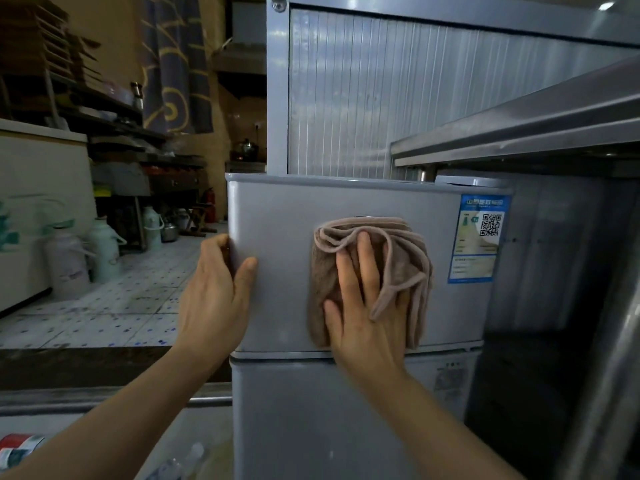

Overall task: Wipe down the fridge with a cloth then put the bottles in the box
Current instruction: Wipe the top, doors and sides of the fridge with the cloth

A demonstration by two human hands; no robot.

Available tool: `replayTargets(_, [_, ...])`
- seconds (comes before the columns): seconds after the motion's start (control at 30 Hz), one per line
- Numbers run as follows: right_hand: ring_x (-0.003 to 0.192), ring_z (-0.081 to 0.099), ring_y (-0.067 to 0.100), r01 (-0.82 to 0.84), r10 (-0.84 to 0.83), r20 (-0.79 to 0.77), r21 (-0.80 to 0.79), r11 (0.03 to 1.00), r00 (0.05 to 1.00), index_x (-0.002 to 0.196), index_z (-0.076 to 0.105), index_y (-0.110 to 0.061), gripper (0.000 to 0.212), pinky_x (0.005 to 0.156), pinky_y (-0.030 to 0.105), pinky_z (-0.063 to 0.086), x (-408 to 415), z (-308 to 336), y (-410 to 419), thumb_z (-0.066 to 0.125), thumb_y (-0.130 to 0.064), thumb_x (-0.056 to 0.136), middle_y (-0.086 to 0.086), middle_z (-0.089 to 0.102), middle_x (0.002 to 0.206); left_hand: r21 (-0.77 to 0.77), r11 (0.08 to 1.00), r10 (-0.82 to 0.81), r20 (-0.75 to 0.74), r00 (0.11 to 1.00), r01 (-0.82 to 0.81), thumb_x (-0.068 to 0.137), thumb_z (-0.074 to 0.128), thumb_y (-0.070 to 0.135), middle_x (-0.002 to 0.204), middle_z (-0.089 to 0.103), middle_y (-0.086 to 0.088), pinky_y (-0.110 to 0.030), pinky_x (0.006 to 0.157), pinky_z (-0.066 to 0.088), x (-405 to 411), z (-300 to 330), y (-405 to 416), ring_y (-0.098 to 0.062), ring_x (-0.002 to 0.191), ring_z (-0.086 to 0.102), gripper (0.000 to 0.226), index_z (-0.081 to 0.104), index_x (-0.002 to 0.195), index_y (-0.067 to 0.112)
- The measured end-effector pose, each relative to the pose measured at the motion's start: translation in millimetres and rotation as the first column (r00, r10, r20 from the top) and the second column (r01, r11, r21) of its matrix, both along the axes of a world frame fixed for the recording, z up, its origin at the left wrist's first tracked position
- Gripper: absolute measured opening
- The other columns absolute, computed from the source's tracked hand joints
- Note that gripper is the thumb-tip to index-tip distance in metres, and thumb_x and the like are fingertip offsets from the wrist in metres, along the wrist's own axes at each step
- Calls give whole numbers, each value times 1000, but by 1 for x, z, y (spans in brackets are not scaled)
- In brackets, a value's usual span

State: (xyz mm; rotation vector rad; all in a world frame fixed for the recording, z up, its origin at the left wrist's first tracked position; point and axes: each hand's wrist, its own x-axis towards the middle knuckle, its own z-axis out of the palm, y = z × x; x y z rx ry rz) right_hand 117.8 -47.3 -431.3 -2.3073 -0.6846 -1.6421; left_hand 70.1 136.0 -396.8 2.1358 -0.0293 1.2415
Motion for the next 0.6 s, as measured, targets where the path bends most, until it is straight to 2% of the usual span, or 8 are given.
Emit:
replayTargets(0.07, [146, 1, 26, 41, -41, -9, -20, 999, 999, 149, 15, -21, 73, 118, 48, 3, 7, 2, -23, 44, -44, 86, 1, 5, 158, -13, 1000, -20, -1, 1000, 20, 93, 38, 41, 105, 51, 1, -42, 67, 50, 0, 0, 1, -19, 84, 54, 26, 31, 112, 24])
replayTargets(0.17, [146, -2, 30, 119, -103, -119, 129, 985, 987, 150, 10, -17, 75, 116, 55, 8, 14, -1, -56, 37, -47, 87, 6, 0, 159, -36, 999, -39, 11, 999, 40, 93, 38, 39, 104, 52, 1, -47, 71, 52, -1, 0, -1, -20, 85, 55, 22, 31, 109, 27])
replayTargets(0.23, [146, -1, 31, 139, -121, -128, 142, 980, 984, 150, 9, -14, 75, 115, 56, 10, 17, -1, -65, 35, -45, 88, 8, -2, 159, -58, 997, -41, 17, 999, 42, 94, 39, 37, 104, 52, -1, -50, 73, 51, 0, -1, -2, -22, 86, 55, 24, 32, 112, 23])
replayTargets(0.33, [146, -1, 33, 84, -70, -95, 151, 985, 993, 150, 6, -14, 74, 117, 52, 5, 24, 4, -72, 35, -43, 89, 9, -2, 159, -72, 996, -55, 10, 998, 55, 93, 37, 42, 107, 52, -2, -51, 76, 51, 0, -1, -2, -24, 91, 55, 33, 32, 117, 21])
replayTargets(0.43, [145, 2, 34, 113, -74, -120, 359, 927, 990, 151, 8, -11, 71, 117, 50, 6, 33, 19, -87, 31, -41, 91, 15, 2, 158, -50, 996, -69, 16, 997, 70, 85, 31, 54, 104, 51, 0, -44, 73, 50, 0, -1, -1, -22, 89, 54, 40, 31, 113, 24])
replayTargets(0.5, [145, 5, 35, 98, -62, -95, 440, 892, 994, 150, 13, -8, 69, 117, 43, 6, 40, 27, -96, 31, -39, 92, 20, 5, 157, -42, 997, -59, 38, 998, 61, 85, 30, 54, 102, 50, 0, -41, 69, 47, 0, -2, -2, -21, 86, 53, 42, 32, 113, 23])
replayTargets(0.6, [145, 6, 32, 55, -14, -90, 468, 882, 996, 151, 5, -12, 69, 116, 36, 6, 45, 17, -99, 30, -40, 93, 18, 3, 158, -69, 996, -58, 57, 997, 62, 92, 34, 45, 104, 48, 0, -41, 72, 46, 4, -4, -3, -20, 87, 51, 39, 34, 119, 18])
